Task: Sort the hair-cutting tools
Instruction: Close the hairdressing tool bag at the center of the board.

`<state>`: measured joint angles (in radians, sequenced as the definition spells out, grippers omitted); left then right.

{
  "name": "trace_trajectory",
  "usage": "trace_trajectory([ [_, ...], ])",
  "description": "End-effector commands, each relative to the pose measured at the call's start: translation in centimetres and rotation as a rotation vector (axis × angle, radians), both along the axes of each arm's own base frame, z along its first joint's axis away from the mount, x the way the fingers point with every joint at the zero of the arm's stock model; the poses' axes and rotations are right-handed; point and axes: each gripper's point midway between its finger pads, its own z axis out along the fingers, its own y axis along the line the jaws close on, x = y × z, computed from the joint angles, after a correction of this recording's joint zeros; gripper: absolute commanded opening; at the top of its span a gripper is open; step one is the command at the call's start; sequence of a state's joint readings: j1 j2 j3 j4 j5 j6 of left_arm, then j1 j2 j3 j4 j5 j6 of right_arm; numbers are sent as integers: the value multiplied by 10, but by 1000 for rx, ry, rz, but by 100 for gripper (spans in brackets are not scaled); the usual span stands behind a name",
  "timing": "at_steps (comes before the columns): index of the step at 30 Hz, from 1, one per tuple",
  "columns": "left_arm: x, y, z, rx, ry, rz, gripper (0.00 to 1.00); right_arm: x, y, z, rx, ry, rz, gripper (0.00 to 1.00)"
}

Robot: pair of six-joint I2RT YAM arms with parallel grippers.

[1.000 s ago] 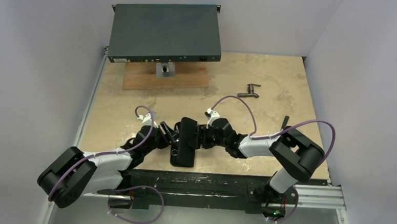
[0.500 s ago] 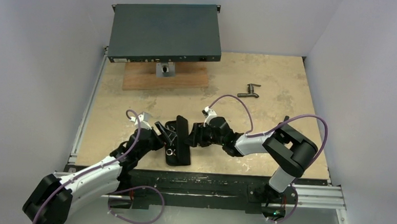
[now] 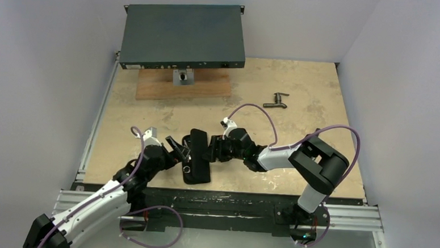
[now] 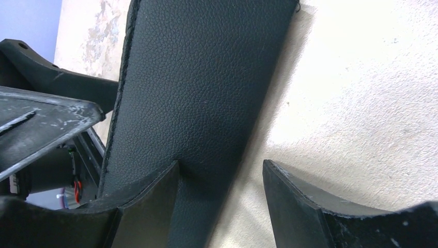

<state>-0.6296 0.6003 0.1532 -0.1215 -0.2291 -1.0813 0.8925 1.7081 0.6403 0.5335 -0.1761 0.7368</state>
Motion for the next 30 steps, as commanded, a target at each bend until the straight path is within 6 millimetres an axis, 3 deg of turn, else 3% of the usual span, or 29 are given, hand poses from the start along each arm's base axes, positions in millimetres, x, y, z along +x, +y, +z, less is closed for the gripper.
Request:
trace_trajectory([
  [1,0,2,4,-13,-39,1,89,-4,-3,-18,-77,12,11,61],
  [7,-3,10,13,-37,-89,26,92,-5,2,-22,-113,-1,25,60],
  [10,-2,4,17,-43,-112,-8,94,-4,6,-27,-128,-3,31,60],
  [15,-4,-5,-11,17,12,-53,94,-4,16,-36,-157,10,47,59],
  [21,-4,1,-32,82,91,-22,93,-4,22,-42,-189,11,52,59],
  [26,-2,2,-33,102,78,-29,86,-7,33,-42,-186,7,75,57],
  [30,0,-3,-31,91,52,-57,68,-13,41,-42,-161,16,101,54],
])
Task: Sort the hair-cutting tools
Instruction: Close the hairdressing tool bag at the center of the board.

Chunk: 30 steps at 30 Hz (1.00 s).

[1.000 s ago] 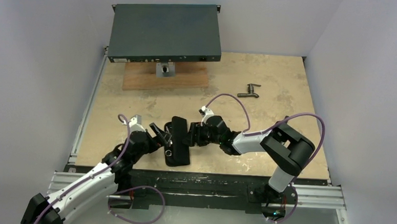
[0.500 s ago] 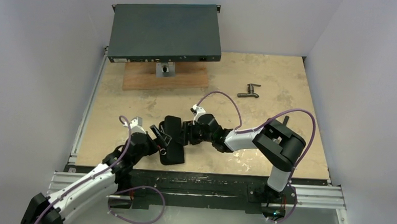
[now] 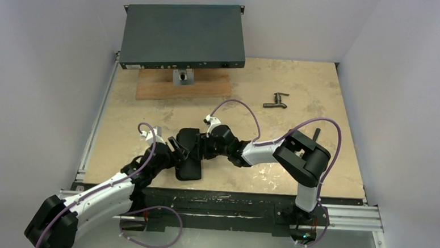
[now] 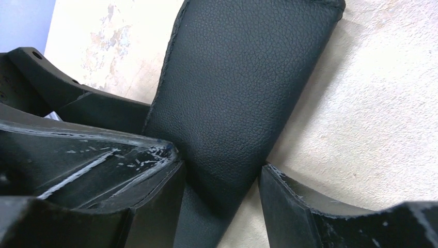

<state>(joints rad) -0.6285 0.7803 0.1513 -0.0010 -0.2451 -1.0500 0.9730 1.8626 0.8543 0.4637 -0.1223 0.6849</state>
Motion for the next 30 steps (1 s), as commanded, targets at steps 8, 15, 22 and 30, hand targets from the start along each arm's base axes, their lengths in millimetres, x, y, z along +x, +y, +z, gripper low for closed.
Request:
trace_trajectory([
  [8,-8,6,-23,58,40,-27,33,-28,-14,-26,-56,36,57,54],
  [15,-8,5,-27,65,50,-26,31,-29,-36,-8,-14,52,-9,60],
  [22,-10,5,-35,67,63,-32,26,-38,-46,-7,51,118,38,60],
  [30,-12,0,-44,41,80,-40,7,-48,-30,-20,111,213,95,59],
])
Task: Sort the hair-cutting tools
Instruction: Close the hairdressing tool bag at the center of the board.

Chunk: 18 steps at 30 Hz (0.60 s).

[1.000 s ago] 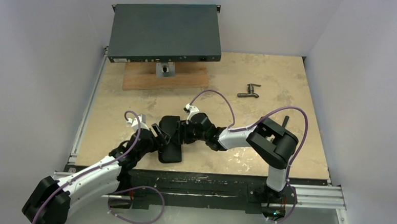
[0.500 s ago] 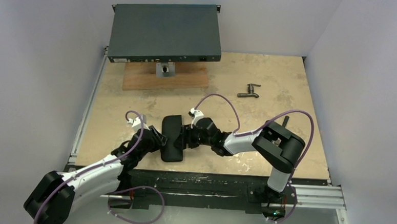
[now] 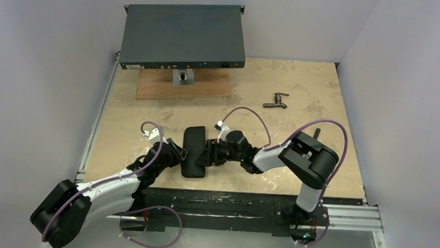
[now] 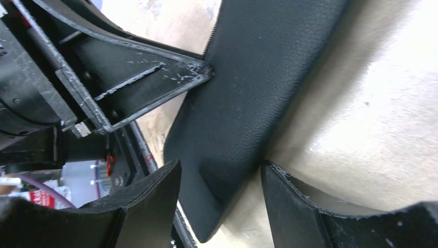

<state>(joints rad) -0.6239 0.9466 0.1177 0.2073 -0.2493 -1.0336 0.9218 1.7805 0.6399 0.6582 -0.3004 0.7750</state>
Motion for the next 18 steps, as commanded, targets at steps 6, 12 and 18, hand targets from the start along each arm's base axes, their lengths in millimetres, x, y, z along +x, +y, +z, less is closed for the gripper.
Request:
trace_trajectory([
  [6,-21,-3,-28,-8,73,-57,1,-14,10,-15,54,99,83,52],
  [12,-19,-9,-21,-47,39,-74,1,-11,14,-4,78,67,94,25],
  [18,-16,-7,-6,-67,-6,-59,13,-9,9,-6,34,49,90,0],
])
